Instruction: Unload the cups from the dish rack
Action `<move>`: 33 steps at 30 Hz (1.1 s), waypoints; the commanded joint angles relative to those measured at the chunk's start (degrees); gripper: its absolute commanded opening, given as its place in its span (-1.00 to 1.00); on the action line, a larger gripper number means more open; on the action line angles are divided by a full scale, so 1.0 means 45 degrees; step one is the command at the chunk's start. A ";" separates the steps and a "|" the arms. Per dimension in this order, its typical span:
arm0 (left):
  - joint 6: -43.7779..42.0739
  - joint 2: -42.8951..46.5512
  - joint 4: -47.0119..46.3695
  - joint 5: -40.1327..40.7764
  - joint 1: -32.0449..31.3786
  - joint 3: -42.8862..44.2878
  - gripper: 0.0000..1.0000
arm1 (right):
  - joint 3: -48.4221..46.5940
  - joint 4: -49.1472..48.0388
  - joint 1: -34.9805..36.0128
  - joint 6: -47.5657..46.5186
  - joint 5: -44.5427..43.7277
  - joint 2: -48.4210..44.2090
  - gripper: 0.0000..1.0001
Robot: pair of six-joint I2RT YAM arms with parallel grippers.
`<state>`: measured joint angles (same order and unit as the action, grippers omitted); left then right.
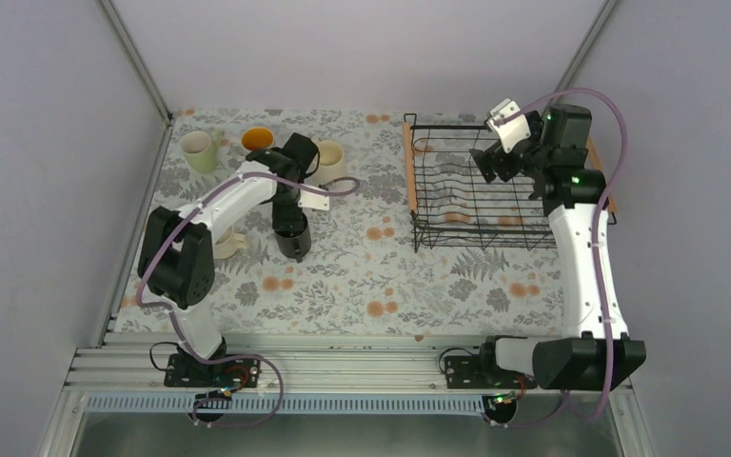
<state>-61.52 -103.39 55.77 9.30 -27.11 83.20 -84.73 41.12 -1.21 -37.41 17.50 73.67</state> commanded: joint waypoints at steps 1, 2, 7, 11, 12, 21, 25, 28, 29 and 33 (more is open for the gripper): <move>0.1043 0.1471 -0.0156 -0.0571 0.0195 0.1111 1.00 | 0.0772 -0.0090 -0.0008 0.0262 0.0583 -0.1114 1.00; 0.1441 0.1934 -0.0187 -0.0937 0.0311 0.1342 1.00 | 0.0995 -0.0112 -0.0022 0.0308 0.0820 -0.1324 1.00; 0.3362 0.4134 -0.1267 -0.3040 0.1717 0.1984 1.00 | 0.1936 0.0260 -0.0010 0.0566 0.1766 -0.2028 1.00; 0.5471 0.6662 -0.4312 -0.3593 0.3717 -0.0256 1.00 | 0.2940 0.0373 -0.0008 0.0888 0.2338 -0.2296 1.00; 0.6037 0.7356 -0.5365 -0.3036 0.3994 -0.1104 1.00 | 0.3178 0.0286 -0.0014 0.1013 0.2413 -0.2382 1.00; 0.8849 0.9558 -0.6965 -0.3121 0.4882 -0.4088 1.00 | 0.5187 -0.1585 -0.0021 0.2094 0.2411 -0.4373 1.00; 0.9053 0.9723 -0.7184 -0.3132 0.4945 -0.4485 1.00 | 0.6383 -0.2491 -0.0026 0.2062 0.2145 -0.5024 1.00; 0.9231 0.9730 -0.7105 -0.3142 0.4980 -0.4520 1.00 | 0.7281 -0.3123 -0.0023 0.1907 0.1830 -0.5284 1.00; 0.9317 0.9765 -0.7113 -0.3241 0.5013 -0.4565 1.00 | 0.7602 -0.3352 -0.0023 0.1858 0.1768 -0.5306 1.00; 0.9289 0.9839 -0.6997 -0.3678 0.5063 -0.4559 1.00 | 0.8655 -0.4090 -0.0039 0.1969 0.1575 -0.5267 1.00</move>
<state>-21.56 -60.55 25.41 -4.89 -4.80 62.98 -49.67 28.75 -1.21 -29.47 26.11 50.17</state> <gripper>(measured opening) 0.998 0.996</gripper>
